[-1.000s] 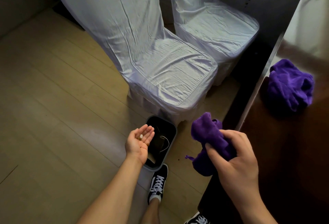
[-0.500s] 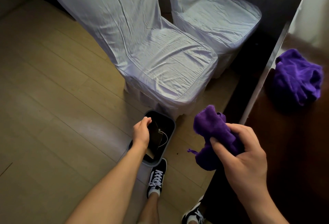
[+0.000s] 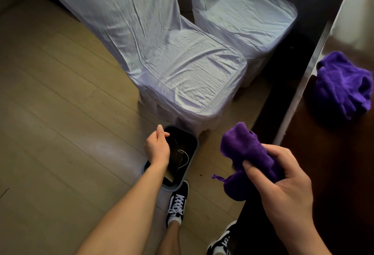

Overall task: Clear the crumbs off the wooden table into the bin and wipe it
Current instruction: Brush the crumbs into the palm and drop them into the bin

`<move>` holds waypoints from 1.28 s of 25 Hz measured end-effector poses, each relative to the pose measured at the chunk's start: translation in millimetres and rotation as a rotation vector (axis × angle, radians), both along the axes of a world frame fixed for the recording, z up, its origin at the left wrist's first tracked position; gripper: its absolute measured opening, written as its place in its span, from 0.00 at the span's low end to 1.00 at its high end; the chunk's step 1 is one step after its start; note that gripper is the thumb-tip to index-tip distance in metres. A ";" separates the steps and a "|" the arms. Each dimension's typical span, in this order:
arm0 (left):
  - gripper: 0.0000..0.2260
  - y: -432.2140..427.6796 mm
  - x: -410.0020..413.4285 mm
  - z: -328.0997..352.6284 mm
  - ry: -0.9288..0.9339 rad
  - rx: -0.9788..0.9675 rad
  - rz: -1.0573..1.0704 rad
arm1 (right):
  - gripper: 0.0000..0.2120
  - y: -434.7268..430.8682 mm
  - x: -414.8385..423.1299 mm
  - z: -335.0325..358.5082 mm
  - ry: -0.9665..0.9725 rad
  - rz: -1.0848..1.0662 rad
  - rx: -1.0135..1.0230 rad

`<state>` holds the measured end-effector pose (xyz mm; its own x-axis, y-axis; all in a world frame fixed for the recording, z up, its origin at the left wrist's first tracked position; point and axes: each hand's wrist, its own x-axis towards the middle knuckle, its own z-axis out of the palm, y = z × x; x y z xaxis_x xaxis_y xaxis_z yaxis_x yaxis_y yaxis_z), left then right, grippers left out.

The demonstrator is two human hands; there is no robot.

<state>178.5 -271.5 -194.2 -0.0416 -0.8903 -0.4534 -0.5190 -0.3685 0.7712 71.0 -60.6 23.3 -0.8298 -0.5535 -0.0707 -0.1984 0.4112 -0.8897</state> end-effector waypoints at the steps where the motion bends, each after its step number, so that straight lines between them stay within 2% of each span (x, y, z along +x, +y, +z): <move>1: 0.25 -2.3 -1.5 -1.7 -0.030 -0.001 0.014 | 0.16 1.3 0.1 -0.8 -0.004 0.002 -0.001; 3: 0.26 -6.1 -2.9 -7.3 0.008 0.041 0.017 | 0.16 3.6 -0.3 -3.5 -0.008 0.007 0.003; 6: 0.19 -6.9 -1.0 -11.5 0.155 0.149 -0.038 | 0.16 5.1 -0.6 -4.9 -0.012 0.004 0.000; 9: 0.14 -5.4 -0.5 -13.1 0.160 0.161 -0.108 | 0.16 4.2 -0.5 -4.0 -0.010 0.007 -0.004; 15: 0.23 -3.1 -3.8 -9.7 0.217 0.251 -0.086 | 0.16 3.0 -1.6 -5.4 -0.015 -0.004 -0.002; 19: 0.22 -0.9 0.3 -5.8 0.321 0.355 -0.025 | 0.16 3.1 -1.3 -5.3 -0.022 -0.009 -0.004; 21: 0.17 -1.8 3.0 -4.6 0.350 0.391 0.038 | 0.16 2.2 -1.5 -6.1 -0.015 -0.012 -0.006; 24: 0.11 -1.9 2.8 -5.2 0.334 0.361 0.053 | 0.16 2.5 -1.9 -6.3 -0.006 -0.013 -0.006; 32: 0.21 -2.3 3.7 -5.9 0.226 0.253 -0.048 | 0.16 3.8 -1.4 -7.9 -0.005 0.002 -0.009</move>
